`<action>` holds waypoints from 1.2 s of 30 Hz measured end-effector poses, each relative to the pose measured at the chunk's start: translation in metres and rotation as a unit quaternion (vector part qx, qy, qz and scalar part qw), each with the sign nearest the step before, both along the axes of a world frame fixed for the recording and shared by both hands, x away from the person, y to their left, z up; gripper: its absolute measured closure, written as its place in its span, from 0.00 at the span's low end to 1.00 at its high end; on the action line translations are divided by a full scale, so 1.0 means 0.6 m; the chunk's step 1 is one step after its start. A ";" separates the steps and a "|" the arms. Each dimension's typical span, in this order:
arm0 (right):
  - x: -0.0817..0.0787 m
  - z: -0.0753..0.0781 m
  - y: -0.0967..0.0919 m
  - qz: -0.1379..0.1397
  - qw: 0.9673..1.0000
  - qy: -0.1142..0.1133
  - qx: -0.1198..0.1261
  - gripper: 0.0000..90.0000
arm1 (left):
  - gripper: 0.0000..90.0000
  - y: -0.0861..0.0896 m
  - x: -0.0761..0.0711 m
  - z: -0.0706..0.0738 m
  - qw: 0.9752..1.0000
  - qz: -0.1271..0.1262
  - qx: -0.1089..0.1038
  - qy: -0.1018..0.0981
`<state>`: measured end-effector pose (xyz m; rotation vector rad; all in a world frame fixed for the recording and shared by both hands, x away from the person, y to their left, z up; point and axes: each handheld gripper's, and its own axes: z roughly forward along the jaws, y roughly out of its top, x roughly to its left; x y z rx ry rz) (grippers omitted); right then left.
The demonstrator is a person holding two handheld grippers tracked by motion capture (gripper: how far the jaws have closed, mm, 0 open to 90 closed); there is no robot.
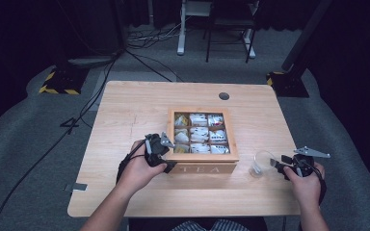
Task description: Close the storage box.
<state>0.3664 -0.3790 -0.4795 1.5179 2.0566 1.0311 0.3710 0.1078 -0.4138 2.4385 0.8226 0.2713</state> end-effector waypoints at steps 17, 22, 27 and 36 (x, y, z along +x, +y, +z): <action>0.010 0.001 0.002 0.004 1.000 0.002 0.002 0.45 | 0.34 0.028 -0.014 -0.002 1.000 0.019 -0.010 0.002; 0.027 -0.001 0.010 0.013 1.000 0.001 -0.006 0.42 | 0.31 0.068 -0.029 -0.004 0.999 0.044 -0.031 -0.005; 0.041 -0.003 0.016 0.032 0.999 -0.007 -0.013 0.39 | 0.27 0.115 -0.043 -0.009 0.997 0.067 -0.040 -0.029; 0.062 -0.016 0.003 0.052 0.998 -0.019 -0.005 0.32 | 0.25 0.180 -0.042 -0.052 0.993 0.103 -0.053 -0.030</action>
